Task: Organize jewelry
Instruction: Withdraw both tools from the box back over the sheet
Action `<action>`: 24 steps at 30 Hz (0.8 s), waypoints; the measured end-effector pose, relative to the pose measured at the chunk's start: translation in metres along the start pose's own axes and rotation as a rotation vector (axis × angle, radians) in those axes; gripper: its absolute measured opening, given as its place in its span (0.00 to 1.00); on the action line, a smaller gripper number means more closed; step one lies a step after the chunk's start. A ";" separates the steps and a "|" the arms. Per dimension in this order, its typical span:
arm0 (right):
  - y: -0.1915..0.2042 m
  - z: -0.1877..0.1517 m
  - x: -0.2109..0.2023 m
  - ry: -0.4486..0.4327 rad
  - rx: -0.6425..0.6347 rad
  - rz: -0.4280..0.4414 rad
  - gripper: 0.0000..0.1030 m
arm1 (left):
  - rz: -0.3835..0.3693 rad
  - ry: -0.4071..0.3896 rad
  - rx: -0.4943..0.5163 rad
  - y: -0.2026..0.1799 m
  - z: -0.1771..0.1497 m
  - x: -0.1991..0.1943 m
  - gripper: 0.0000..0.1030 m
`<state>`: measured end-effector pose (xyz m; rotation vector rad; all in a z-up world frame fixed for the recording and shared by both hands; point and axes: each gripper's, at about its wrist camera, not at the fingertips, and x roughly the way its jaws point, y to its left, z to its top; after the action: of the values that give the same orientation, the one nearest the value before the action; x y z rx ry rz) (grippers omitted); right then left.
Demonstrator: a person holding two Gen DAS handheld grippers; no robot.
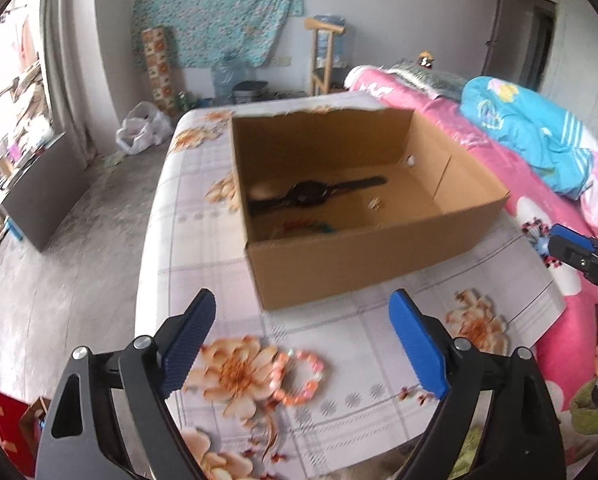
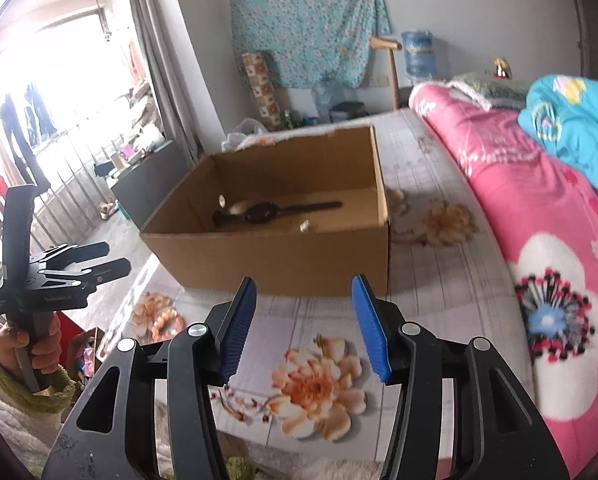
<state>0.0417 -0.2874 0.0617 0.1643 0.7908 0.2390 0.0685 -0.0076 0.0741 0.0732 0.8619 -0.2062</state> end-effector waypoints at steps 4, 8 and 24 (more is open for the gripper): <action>-0.002 -0.017 0.016 0.081 0.020 -0.030 0.48 | 0.040 0.057 -0.027 0.003 -0.020 0.010 0.84; -0.002 -0.030 0.031 0.152 0.038 -0.043 0.52 | 0.075 0.117 -0.040 0.000 -0.035 0.023 0.84; 0.030 -0.048 0.059 0.254 -0.066 -0.085 0.65 | 0.156 0.258 -0.001 -0.023 -0.066 0.062 0.84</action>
<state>0.0431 -0.2395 -0.0044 0.0377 1.0386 0.2077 0.0538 -0.0297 -0.0150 0.1685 1.1077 -0.0500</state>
